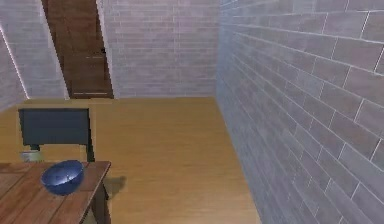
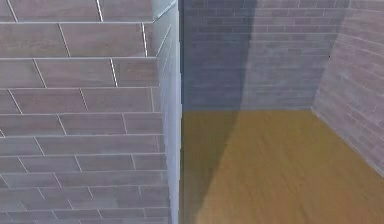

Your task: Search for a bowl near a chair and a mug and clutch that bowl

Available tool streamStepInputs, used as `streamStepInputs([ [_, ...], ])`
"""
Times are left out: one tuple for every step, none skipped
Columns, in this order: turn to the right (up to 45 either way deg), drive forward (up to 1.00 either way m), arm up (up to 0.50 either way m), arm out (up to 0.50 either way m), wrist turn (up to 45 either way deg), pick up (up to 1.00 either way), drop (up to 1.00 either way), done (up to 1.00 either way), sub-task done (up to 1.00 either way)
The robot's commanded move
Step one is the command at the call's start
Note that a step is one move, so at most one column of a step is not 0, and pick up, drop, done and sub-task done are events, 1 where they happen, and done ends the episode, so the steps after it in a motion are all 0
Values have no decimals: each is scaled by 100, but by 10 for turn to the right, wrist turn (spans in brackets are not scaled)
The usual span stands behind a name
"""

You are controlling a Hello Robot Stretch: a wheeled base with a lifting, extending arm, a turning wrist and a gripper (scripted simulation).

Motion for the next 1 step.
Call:
streamStepInputs([
  [0, 60, 0, 0, 0, 0, 0, 0, 0],
])
